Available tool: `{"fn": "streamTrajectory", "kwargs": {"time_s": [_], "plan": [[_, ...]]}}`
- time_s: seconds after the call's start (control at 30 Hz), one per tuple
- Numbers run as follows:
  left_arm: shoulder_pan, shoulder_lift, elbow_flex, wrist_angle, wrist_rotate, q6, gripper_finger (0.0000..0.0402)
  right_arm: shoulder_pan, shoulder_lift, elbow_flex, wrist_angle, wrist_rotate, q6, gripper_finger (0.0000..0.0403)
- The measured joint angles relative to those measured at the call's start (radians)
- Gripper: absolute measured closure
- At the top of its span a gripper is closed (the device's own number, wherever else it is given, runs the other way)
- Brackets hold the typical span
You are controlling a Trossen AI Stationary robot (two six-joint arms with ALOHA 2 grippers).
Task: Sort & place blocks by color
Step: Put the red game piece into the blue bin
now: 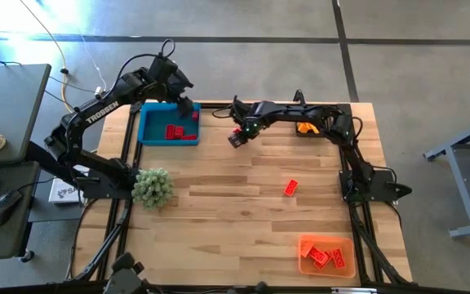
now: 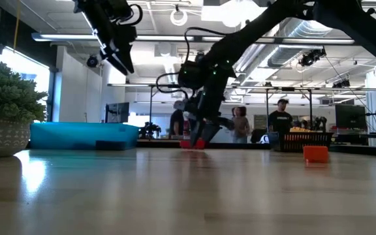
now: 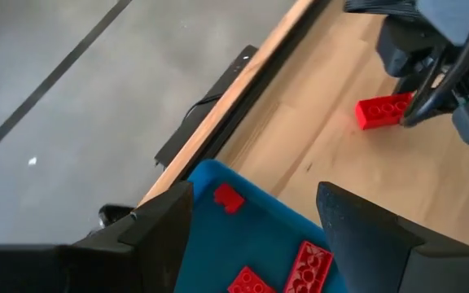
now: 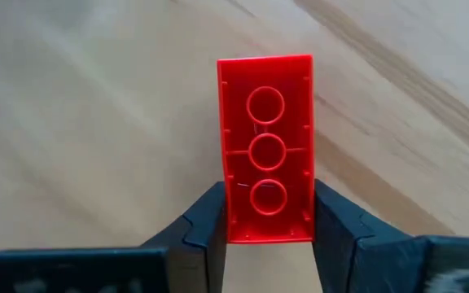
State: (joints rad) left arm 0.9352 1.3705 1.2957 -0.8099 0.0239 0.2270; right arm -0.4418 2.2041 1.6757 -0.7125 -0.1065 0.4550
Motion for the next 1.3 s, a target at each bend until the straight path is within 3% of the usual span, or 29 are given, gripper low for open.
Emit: {"fn": "streamTrajectory", "kwargs": {"time_s": [0.2, 0.5, 0.77, 0.93, 1.2, 1.3], "plan": [[-0.011, 0.000, 0.000, 0.006, 0.059, 0.130, 0.0151, 0.014, 0.001, 0.155, -0.138, -0.059, -0.121, 0.0294], [-0.077, 0.000, 0.000, 0.006, 0.062, 0.326, 0.0151, -0.002, 0.001, 0.459, -0.373, -0.177, -0.291, 0.0294], [-0.160, 0.000, 0.000, 0.017, 0.062, 0.353, 0.0151, -0.041, 0.000, 0.667, -0.560, -0.357, -0.448, 0.0294], [-0.234, 0.000, 0.000, 0.073, 0.064, 0.353, 0.0151, -0.063, -0.011, 0.669, -0.593, -0.534, -0.505, 0.0294], [-0.368, 0.000, 0.000, 0.148, 0.062, 0.353, 0.0151, -0.064, -0.012, 0.666, -0.637, -0.725, -0.592, 0.0294], [-0.414, 0.000, 0.000, 0.175, 0.059, 0.352, 0.0151, -0.063, -0.012, 0.666, -0.635, -0.736, -0.592, 0.0294]]}}
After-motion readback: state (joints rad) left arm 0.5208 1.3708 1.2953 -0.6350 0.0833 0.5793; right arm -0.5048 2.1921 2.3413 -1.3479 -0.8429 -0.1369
